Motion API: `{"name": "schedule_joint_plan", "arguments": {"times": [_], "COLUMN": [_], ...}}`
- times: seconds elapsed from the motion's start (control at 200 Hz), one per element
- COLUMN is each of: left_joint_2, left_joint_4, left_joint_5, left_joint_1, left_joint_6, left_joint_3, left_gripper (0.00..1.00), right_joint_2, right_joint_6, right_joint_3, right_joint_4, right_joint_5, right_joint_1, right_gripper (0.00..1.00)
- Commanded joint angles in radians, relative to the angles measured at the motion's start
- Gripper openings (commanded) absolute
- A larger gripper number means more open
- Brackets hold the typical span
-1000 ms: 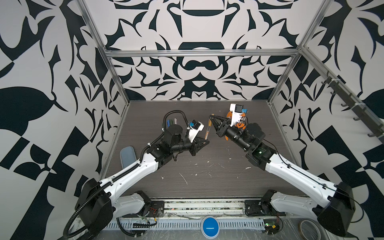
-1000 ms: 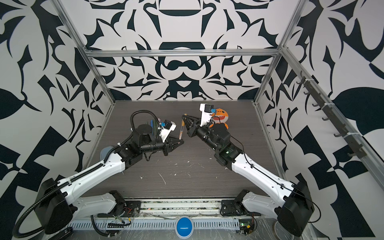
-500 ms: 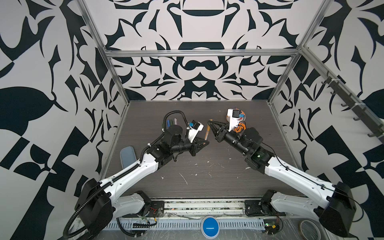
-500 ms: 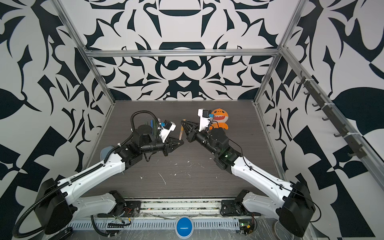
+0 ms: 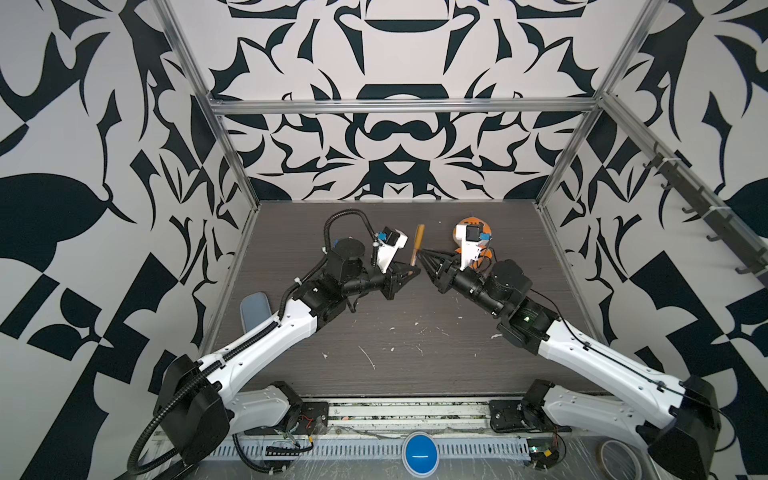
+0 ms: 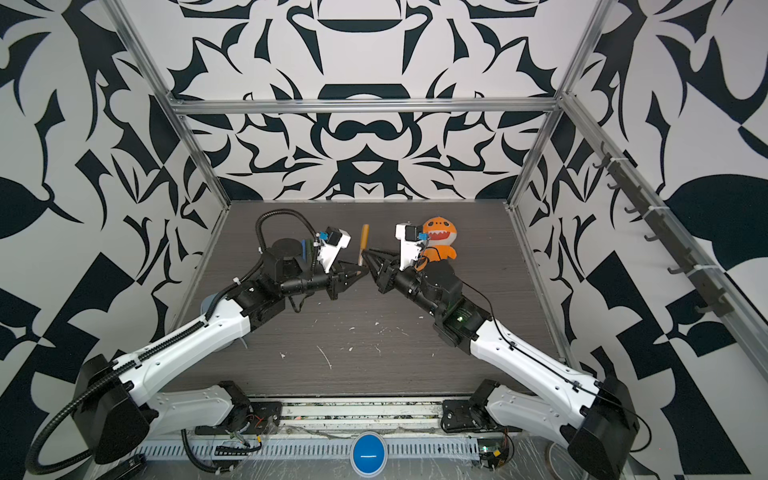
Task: Insert the pens into the pen caps
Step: 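Push the tan cap down onto the brown pen with the right gripper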
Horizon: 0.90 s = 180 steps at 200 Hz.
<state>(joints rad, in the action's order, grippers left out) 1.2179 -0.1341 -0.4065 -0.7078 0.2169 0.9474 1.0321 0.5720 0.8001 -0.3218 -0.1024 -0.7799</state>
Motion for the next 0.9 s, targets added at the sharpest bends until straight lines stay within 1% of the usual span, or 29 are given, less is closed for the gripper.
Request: {"name": "schedule_joint_plan", "arguments": {"times": [0.0, 0.08, 0.21, 0.305, 0.36, 0.425, 0.475, 0.51, 0.55, 0.62, 0.685, 0.77, 0.815, 0.895], "left_joint_2": [-0.016, -0.017, -0.017, -0.023, -0.026, -0.025, -0.021, -0.017, -0.012, -0.002, 0.002, -0.004, -0.01, -0.019], "left_joint_4": [-0.111, -0.11, -0.073, -0.075, -0.076, -0.071, -0.069, -0.069, -0.07, -0.064, -0.058, -0.055, -0.052, -0.054], "left_joint_5": [0.033, 0.053, 0.092, 0.13, 0.147, 0.158, 0.16, 0.158, 0.155, 0.141, 0.137, 0.136, 0.139, 0.142], "left_joint_1": [0.007, 0.008, 0.008, 0.007, 0.008, 0.008, 0.008, 0.008, 0.007, 0.007, 0.007, 0.007, 0.007, 0.007], "left_joint_6": [-0.044, -0.059, -0.078, -0.083, -0.089, -0.1, -0.103, -0.105, -0.104, -0.102, -0.101, -0.101, -0.102, -0.102], "left_joint_3": [-0.005, -0.026, -0.023, -0.033, -0.038, -0.042, -0.042, -0.042, -0.041, -0.036, -0.032, -0.03, -0.029, -0.032], "left_gripper": [0.04, 0.04, 0.03, 0.03, 0.03, 0.03, 0.03, 0.03, 0.03, 0.03, 0.03, 0.03, 0.03, 0.03], "right_joint_2": [-0.038, -0.052, -0.08, -0.09, -0.085, -0.068, -0.042, -0.017, 0.011, 0.065, 0.112, 0.164, 0.181, 0.21], "right_joint_6": [-0.039, -0.057, -0.088, -0.126, -0.142, -0.186, -0.218, -0.218, -0.219, -0.227, -0.238, -0.241, -0.239, -0.239], "right_joint_3": [0.075, 0.102, 0.124, 0.171, 0.212, 0.263, 0.308, 0.346, 0.384, 0.449, 0.512, 0.583, 0.606, 0.643], "right_joint_4": [0.135, 0.178, 0.242, 0.337, 0.386, 0.45, 0.492, 0.527, 0.547, 0.554, 0.576, 0.577, 0.565, 0.564], "right_joint_5": [-0.037, -0.036, -0.002, 0.059, 0.091, 0.132, 0.134, 0.128, 0.084, 0.013, -0.013, -0.043, -0.058, -0.065], "right_joint_1": [-0.01, -0.01, -0.01, -0.01, -0.01, -0.009, 0.002, 0.017, 0.039, 0.068, 0.07, 0.07, 0.07, 0.069], "right_gripper": [0.36, 0.39, 0.4, 0.35, 0.31, 0.28, 0.26, 0.21, 0.18, 0.17, 0.21, 0.32, 0.35, 0.36]}}
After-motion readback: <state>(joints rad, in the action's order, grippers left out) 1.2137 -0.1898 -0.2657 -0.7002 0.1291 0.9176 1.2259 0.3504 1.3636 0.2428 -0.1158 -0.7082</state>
